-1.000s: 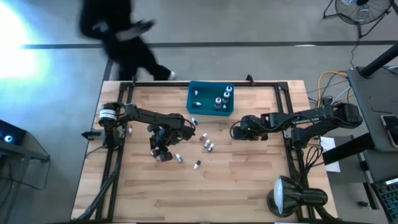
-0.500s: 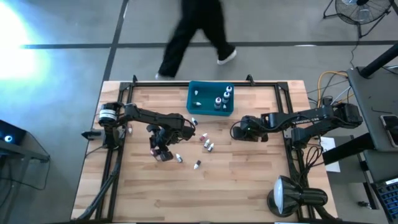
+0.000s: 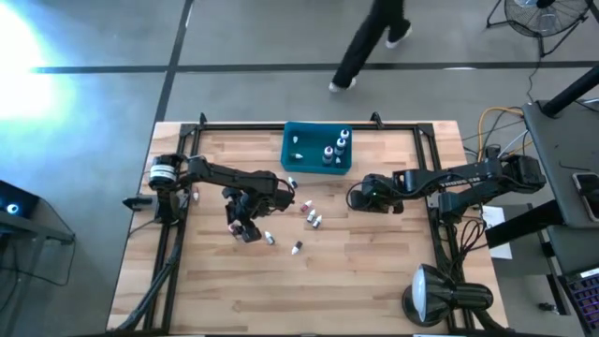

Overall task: Pick & Place food coloring
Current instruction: Put the large pink food coloring bottle into the blue bin

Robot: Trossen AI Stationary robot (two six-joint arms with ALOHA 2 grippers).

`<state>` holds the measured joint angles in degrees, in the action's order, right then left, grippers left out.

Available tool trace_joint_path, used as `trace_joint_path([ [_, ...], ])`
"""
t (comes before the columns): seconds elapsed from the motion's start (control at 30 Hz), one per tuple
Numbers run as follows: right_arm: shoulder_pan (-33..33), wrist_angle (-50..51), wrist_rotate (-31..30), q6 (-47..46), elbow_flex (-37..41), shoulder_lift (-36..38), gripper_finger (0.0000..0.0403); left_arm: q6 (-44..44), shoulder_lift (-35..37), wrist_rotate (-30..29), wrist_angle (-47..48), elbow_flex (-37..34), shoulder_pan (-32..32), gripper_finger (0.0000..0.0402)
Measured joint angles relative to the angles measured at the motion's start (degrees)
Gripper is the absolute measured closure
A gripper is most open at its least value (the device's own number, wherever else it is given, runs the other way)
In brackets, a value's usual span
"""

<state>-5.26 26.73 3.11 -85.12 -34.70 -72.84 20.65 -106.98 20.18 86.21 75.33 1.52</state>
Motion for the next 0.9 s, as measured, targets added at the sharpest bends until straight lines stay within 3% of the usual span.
trace_joint_path([
  [0.47,0.00,0.02,-0.04,0.21,0.00,0.00,0.0255,-4.53,0.00,3.11,2.91,0.87,0.02,0.0220],
  [0.7,0.00,0.02,-0.09,0.17,0.00,0.00,0.0255,-5.79,0.04,1.73,3.30,6.65,0.02,0.0220],
  [0.9,0.00,0.00,-0.11,0.20,0.00,0.00,0.0255,-5.75,0.07,-2.89,3.79,13.48,0.02,0.0220],
])
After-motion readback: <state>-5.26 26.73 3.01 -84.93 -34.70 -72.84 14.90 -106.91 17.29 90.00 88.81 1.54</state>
